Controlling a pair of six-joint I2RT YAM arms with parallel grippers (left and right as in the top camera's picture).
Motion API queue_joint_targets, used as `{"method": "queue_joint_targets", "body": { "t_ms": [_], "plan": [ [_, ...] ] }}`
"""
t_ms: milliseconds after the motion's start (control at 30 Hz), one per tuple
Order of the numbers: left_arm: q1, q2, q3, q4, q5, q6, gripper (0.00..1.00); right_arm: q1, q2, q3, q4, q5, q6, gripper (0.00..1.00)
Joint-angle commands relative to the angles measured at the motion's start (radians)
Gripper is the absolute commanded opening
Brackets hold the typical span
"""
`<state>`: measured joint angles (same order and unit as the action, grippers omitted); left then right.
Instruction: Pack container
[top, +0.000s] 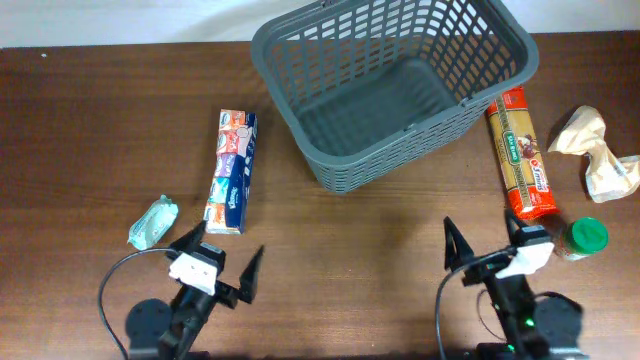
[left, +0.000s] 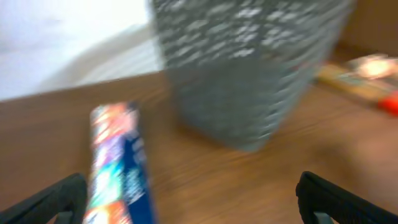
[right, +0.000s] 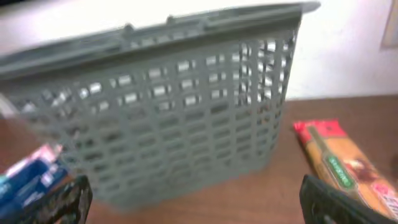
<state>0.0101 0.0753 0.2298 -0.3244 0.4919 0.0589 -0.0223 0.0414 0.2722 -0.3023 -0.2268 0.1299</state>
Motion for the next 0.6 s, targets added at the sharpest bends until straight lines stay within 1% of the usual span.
{"method": "queue_joint_targets", "body": {
  "t_ms": [0, 100, 167, 200, 267, 333, 400, 433, 467, 567],
  "plan": [
    [0.006, 0.034, 0.111, 0.010, 0.269, -0.033, 0.99, 0.009, 0.066, 0.221, -0.127, -0.032, -0.080, 0.99],
    [0.006, 0.037, 0.119, 0.010, 0.354, -0.033, 0.99, 0.009, 0.139, 0.359, -0.255, -0.035, -0.076, 0.99],
    [0.006, 0.037, 0.119, 0.022, 0.376, -0.032, 0.99, 0.009, 0.163, 0.398, -0.294, -0.062, -0.061, 0.99],
    [0.006, 0.037, 0.118, 0.042, 0.359, -0.029, 0.99, 0.009, 0.170, 0.403, -0.304, -0.080, -0.063, 0.99],
    [0.006, 0.038, 0.119, 0.143, 0.354, -0.031, 0.99, 0.009, 0.179, 0.401, -0.314, -0.069, -0.064, 0.99],
    [0.006, 0.047, 0.121, 0.242, 0.353, -0.086, 0.99, 0.009, 0.195, 0.410, -0.296, -0.043, -0.066, 0.99],
    [0.006, 0.081, 0.144, 0.312, 0.355, -0.174, 0.99, 0.009, 0.226, 0.452, -0.249, -0.042, -0.068, 0.99],
    [0.005, 0.102, 0.163, 0.310, 0.363, -0.197, 0.99, 0.009, 0.246, 0.484, -0.241, -0.037, -0.082, 0.99],
    [0.005, 0.143, 0.204, 0.269, 0.386, -0.201, 0.99, 0.009, 0.287, 0.550, -0.253, -0.003, -0.108, 0.99],
    [0.005, 0.270, 0.350, 0.021, 0.357, -0.161, 0.99, 0.009, 0.446, 0.780, -0.373, 0.161, -0.167, 0.99]
  ]
}}
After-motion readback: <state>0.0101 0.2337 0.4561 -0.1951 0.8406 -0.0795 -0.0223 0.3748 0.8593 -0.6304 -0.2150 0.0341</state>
